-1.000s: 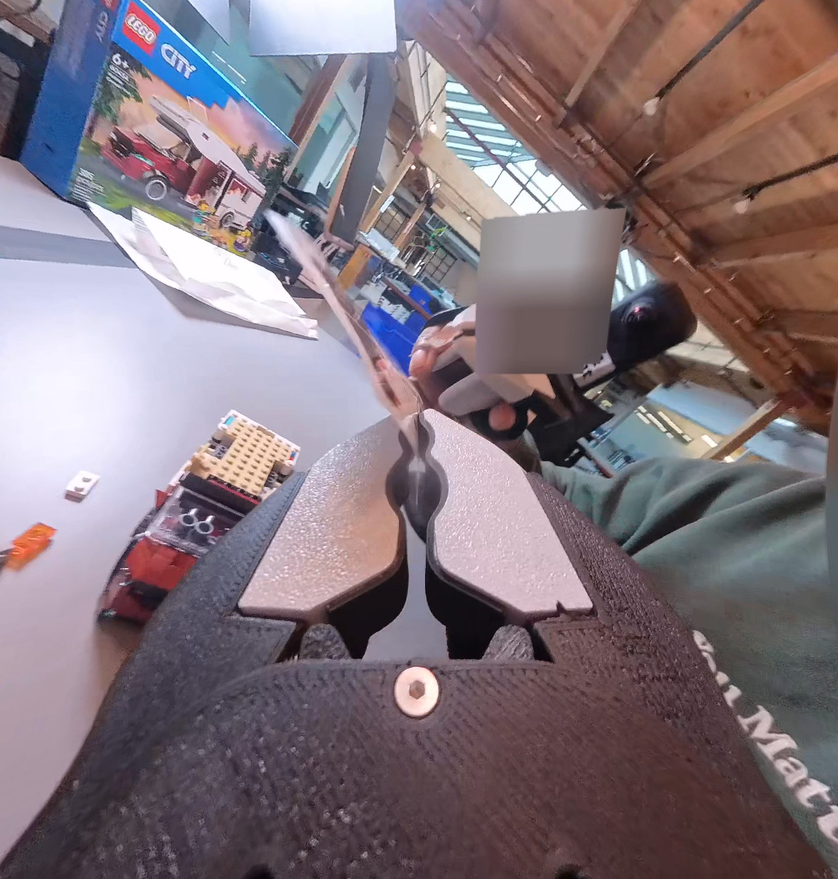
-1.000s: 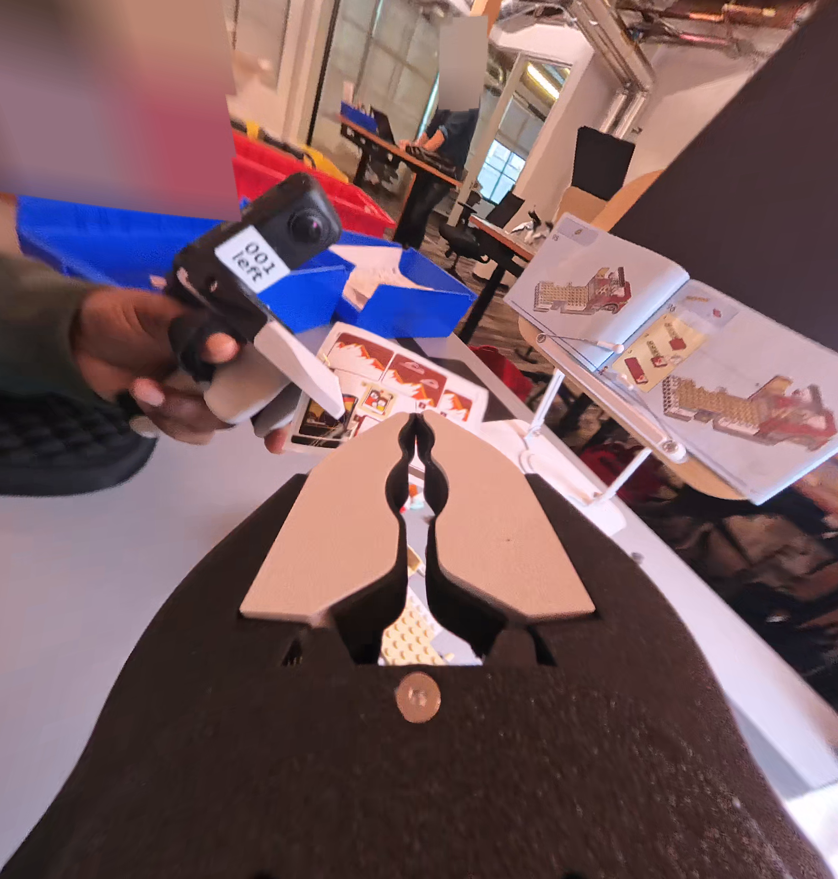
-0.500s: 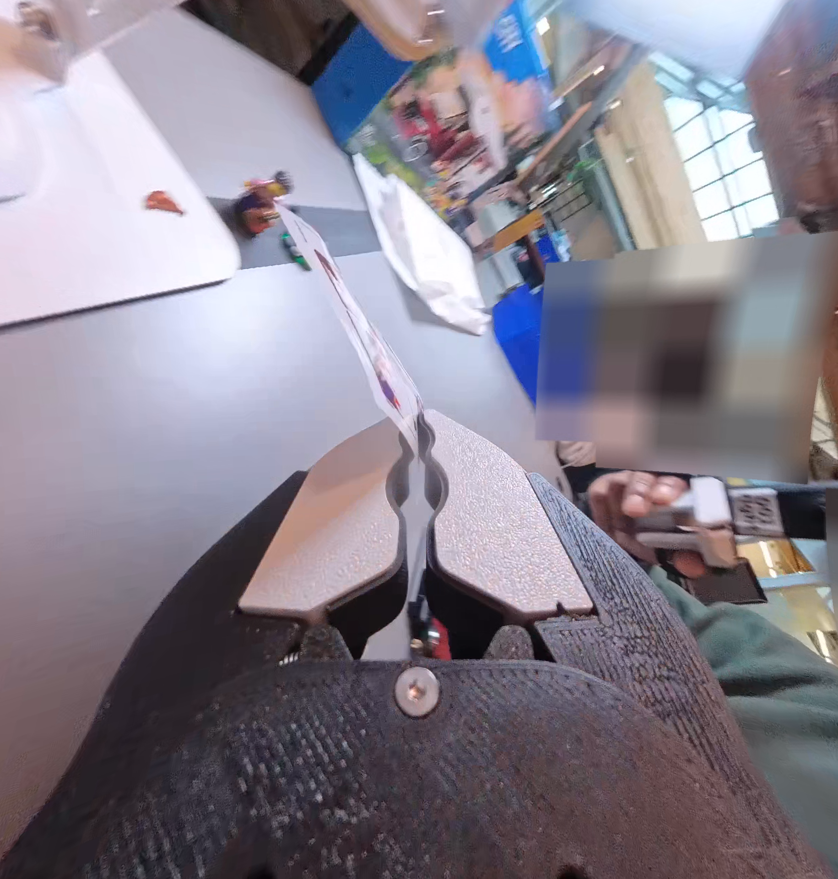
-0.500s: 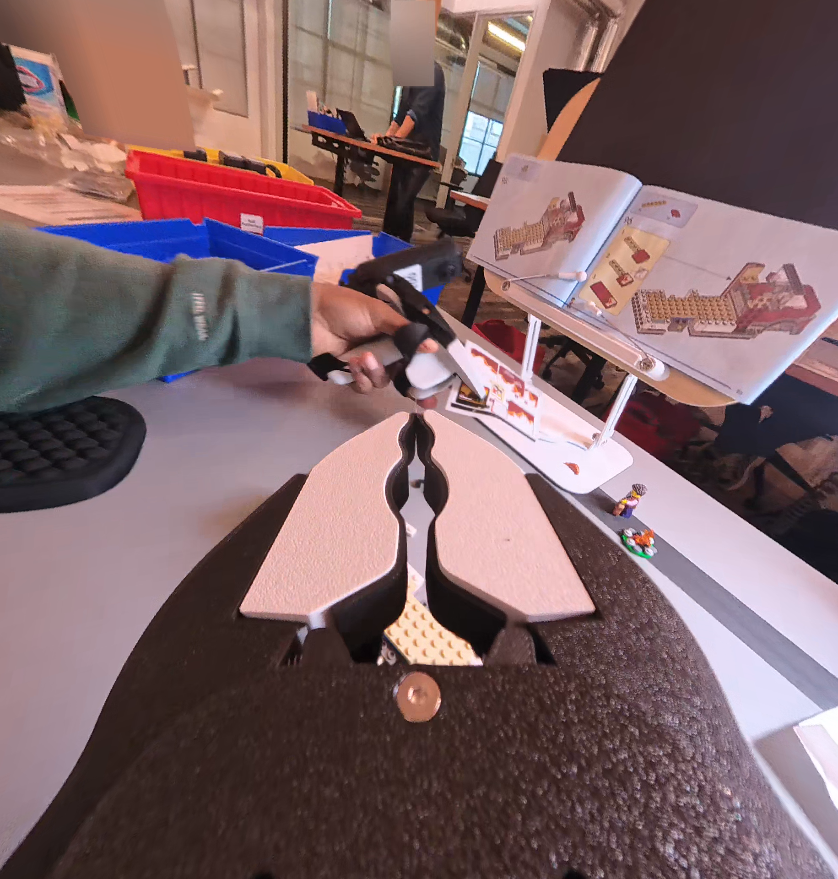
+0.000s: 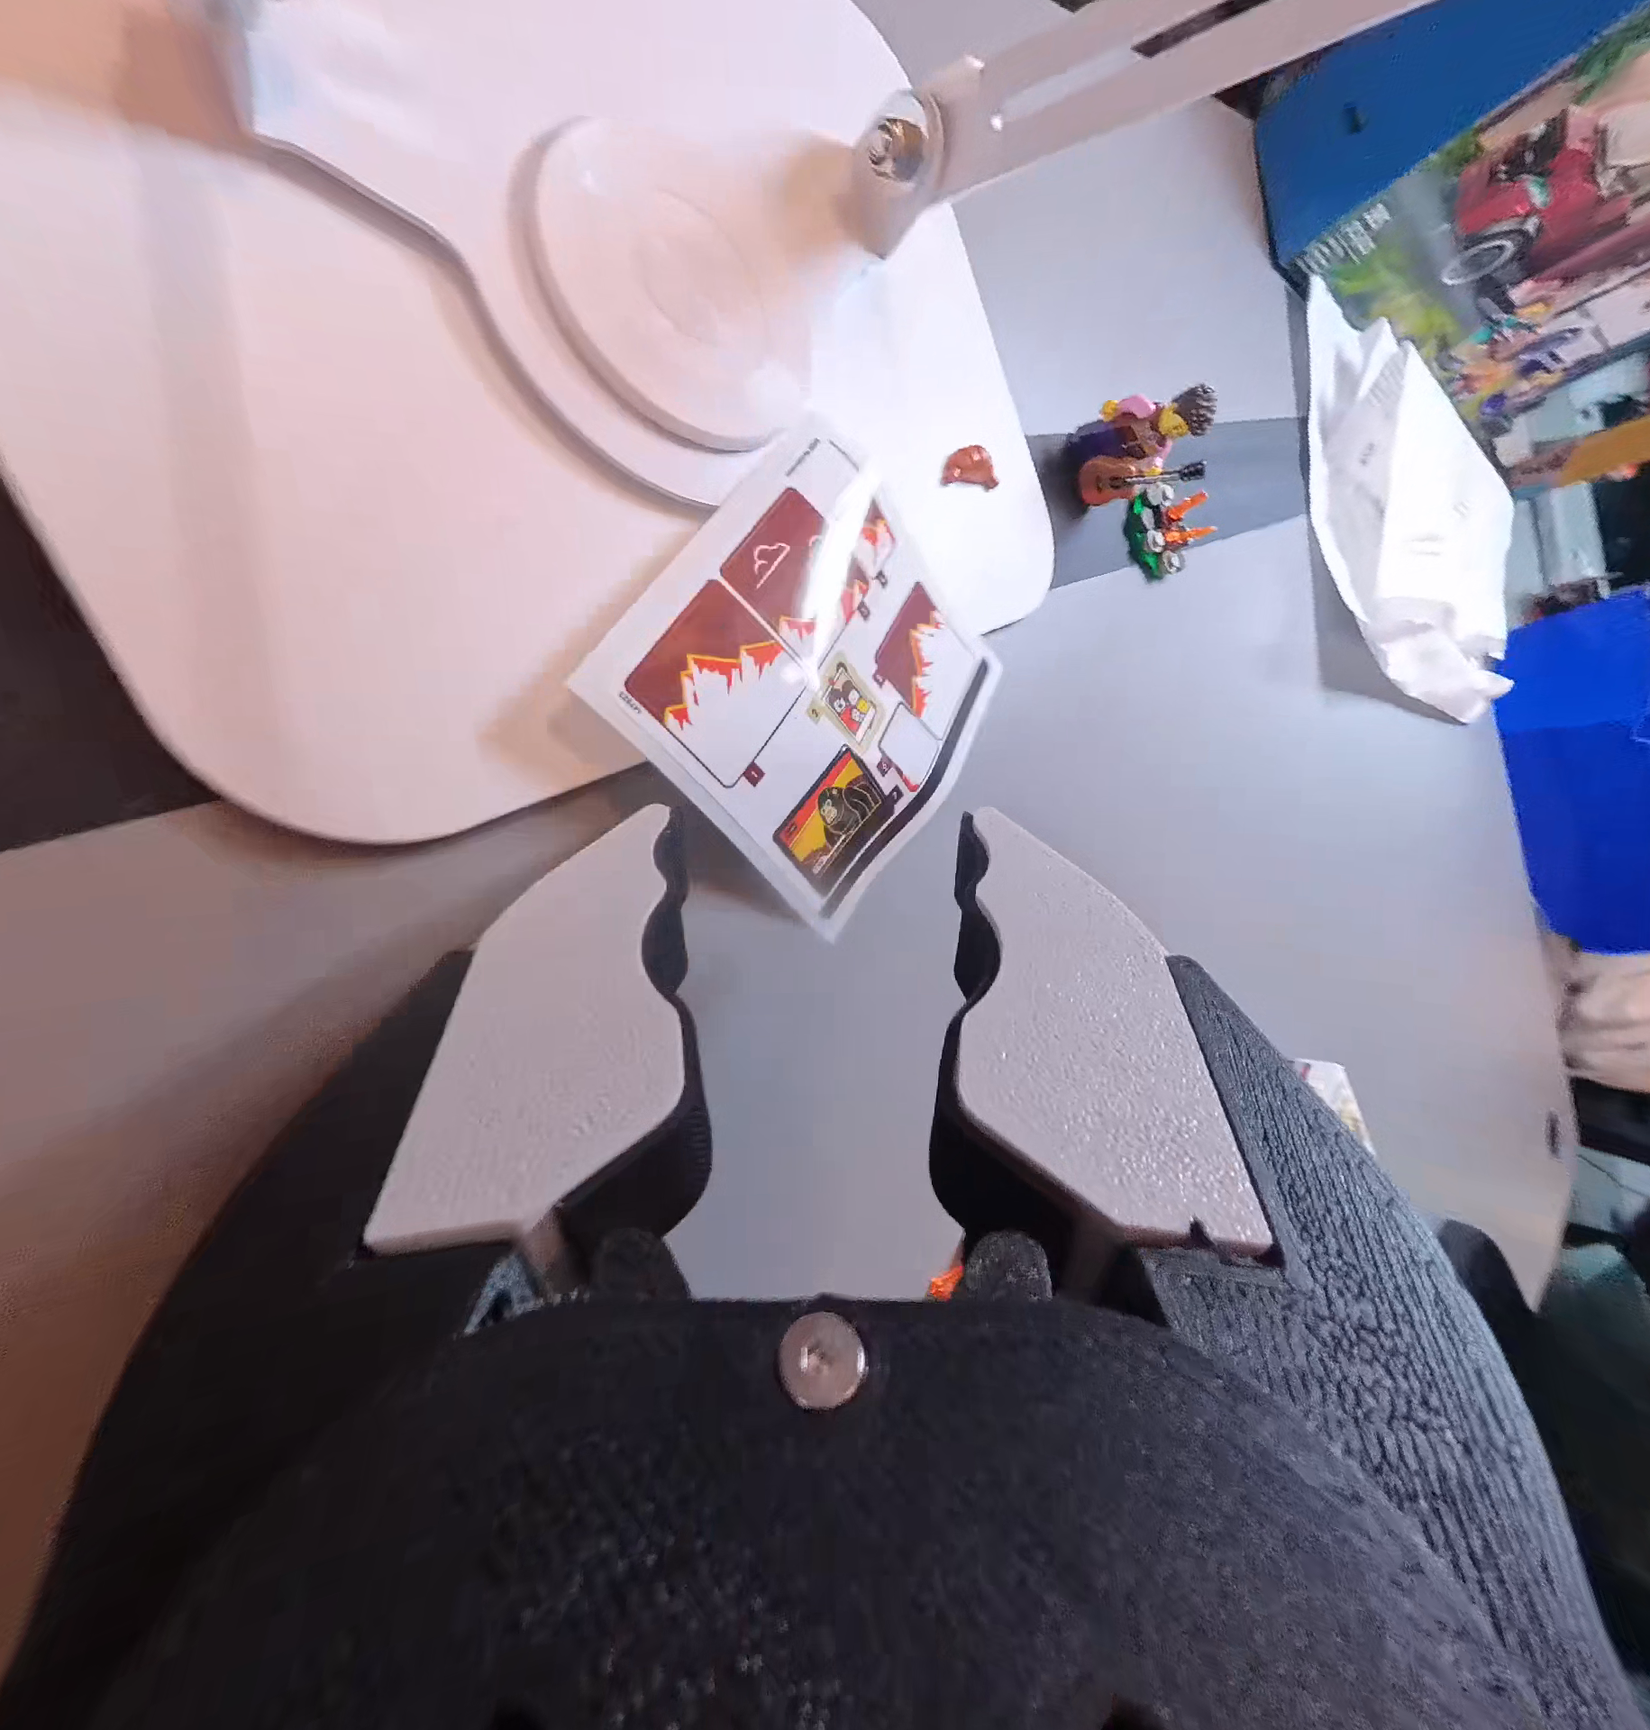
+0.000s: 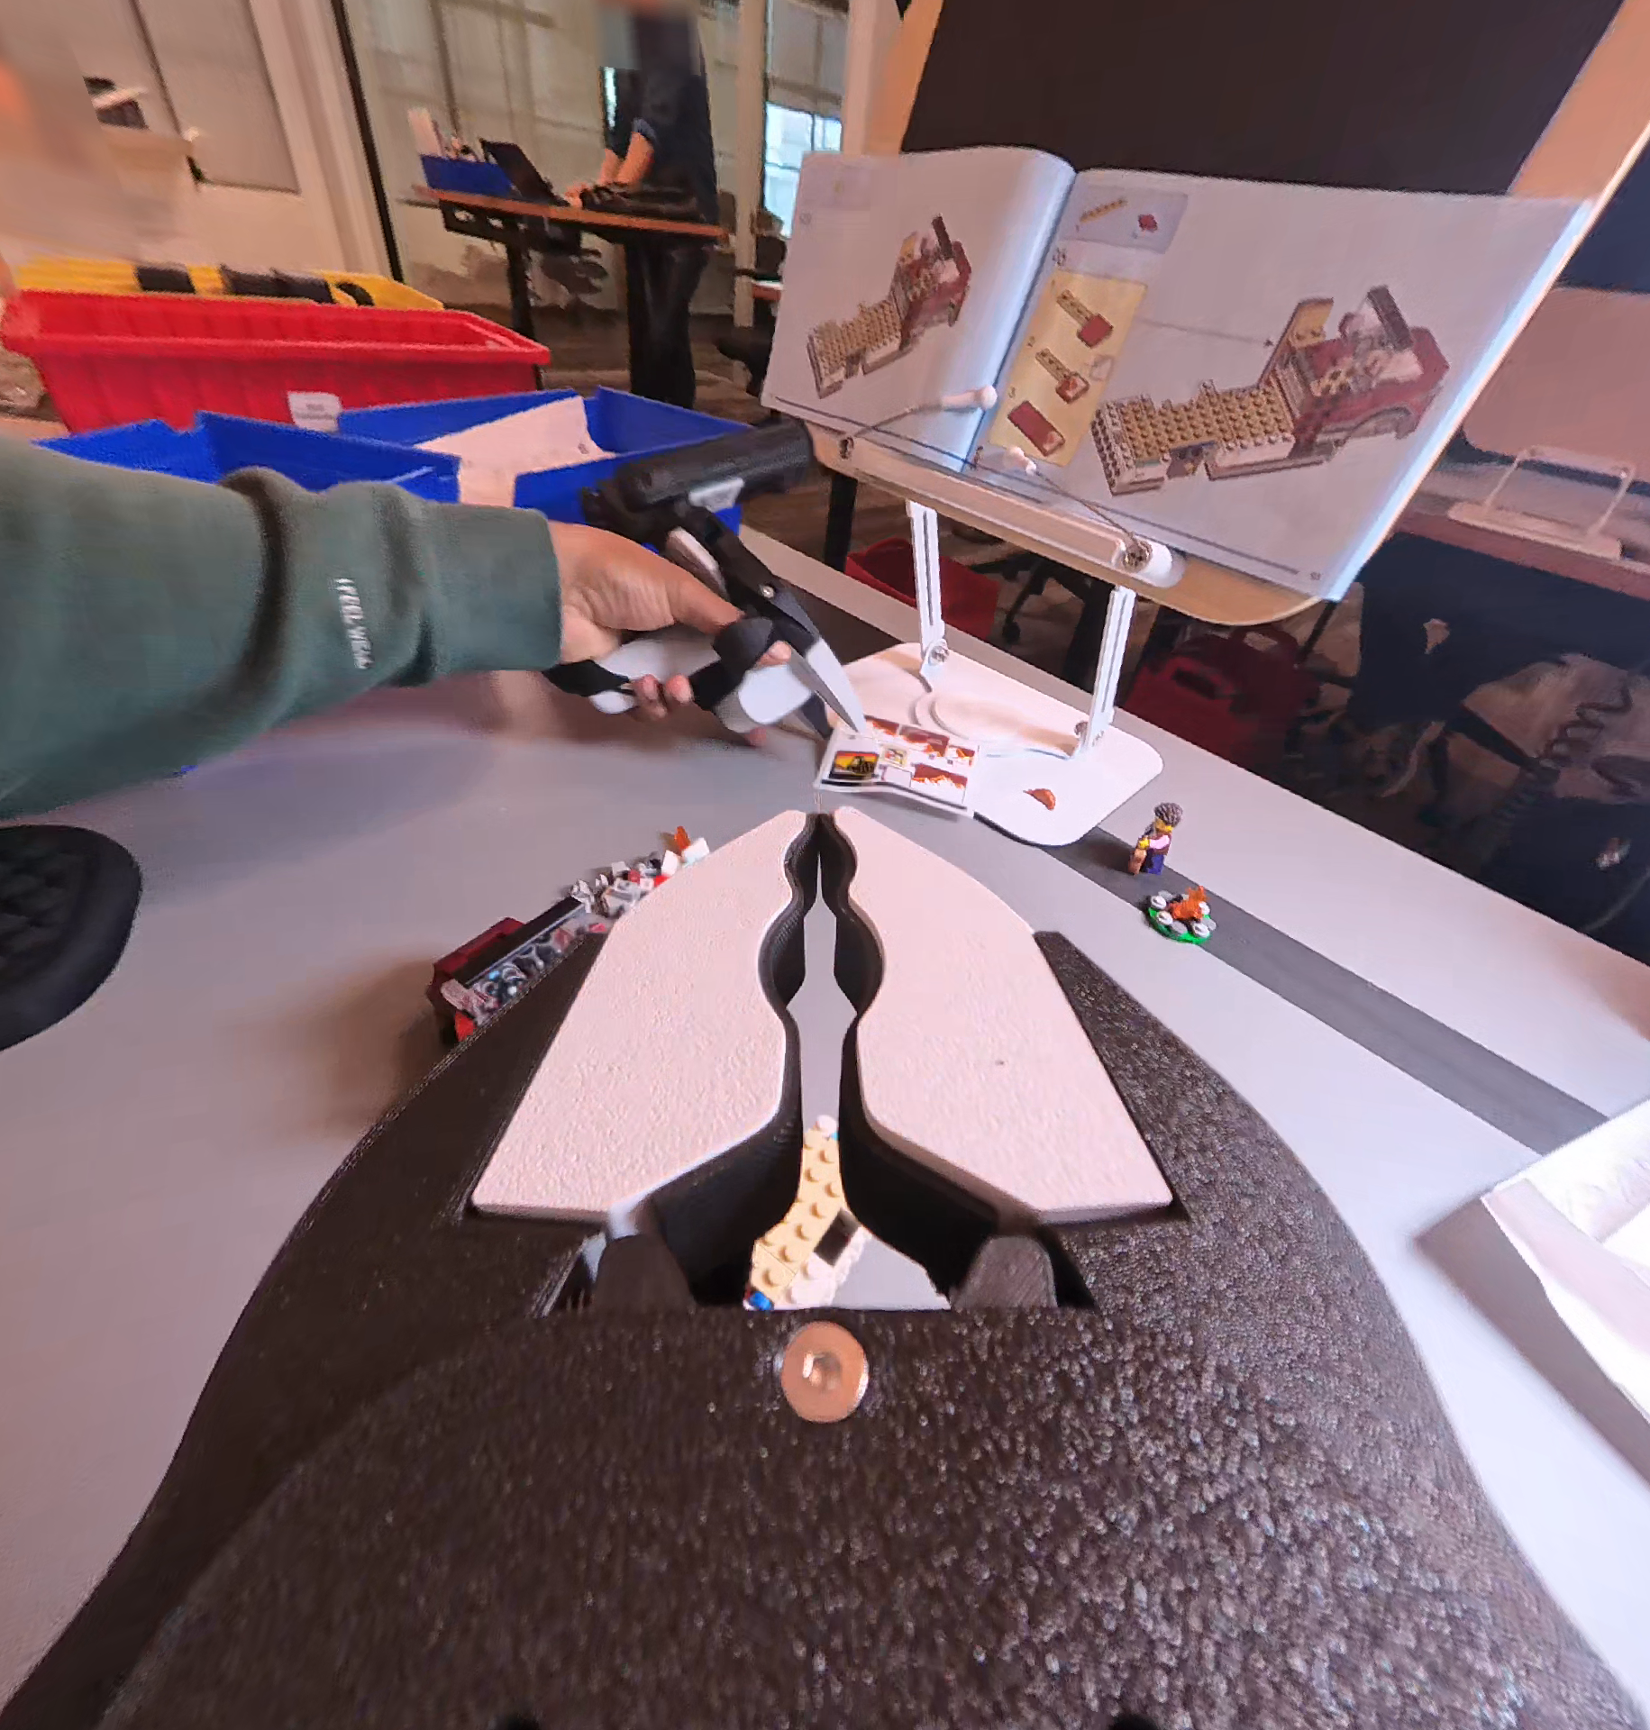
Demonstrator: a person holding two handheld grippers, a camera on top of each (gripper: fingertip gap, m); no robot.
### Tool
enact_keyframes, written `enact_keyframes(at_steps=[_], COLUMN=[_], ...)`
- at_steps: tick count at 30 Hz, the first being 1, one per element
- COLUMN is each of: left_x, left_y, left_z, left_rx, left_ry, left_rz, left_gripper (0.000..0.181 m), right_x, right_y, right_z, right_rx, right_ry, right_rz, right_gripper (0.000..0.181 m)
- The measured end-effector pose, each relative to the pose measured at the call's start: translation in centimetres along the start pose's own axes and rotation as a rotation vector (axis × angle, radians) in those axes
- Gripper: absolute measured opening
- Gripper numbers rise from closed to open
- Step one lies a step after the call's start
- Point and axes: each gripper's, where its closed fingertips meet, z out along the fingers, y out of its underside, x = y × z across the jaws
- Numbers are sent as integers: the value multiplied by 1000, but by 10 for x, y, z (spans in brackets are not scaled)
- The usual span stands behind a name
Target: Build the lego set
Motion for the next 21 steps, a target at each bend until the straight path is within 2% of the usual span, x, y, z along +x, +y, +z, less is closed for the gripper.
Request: enact_keyframes(at_steps=[2, 5, 9, 12, 15, 18, 21], left_x=[-5, -7, 46, 97, 137, 168, 187], left_y=[-1, -6, 7, 37, 77, 118, 148], left_z=[-10, -35, -65, -83, -93, -98, -103], left_rx=[60, 203, 354, 430, 449, 429, 423], left_ry=[-61, -203, -230, -211, -180, -97, -52], left_rz=[22, 147, 423, 651, 845, 976, 1144], left_gripper=[56, 56, 50, 39, 31, 29, 27], right_x=[2, 3, -1, -10, -22, -38, -67], right_y=[5, 12, 21, 27, 29, 29, 21], right_z=[3, 6, 12, 18, 23, 27, 28], right_rx=[-23, -49, -82, -101, -109, -109, -48], right_ry=[20, 36, 56, 58, 48, 17, -98], right_rz=[-1, 17, 3, -4, -6, -32, -124], right_gripper=[0, 0, 0, 0, 0, 0, 0])
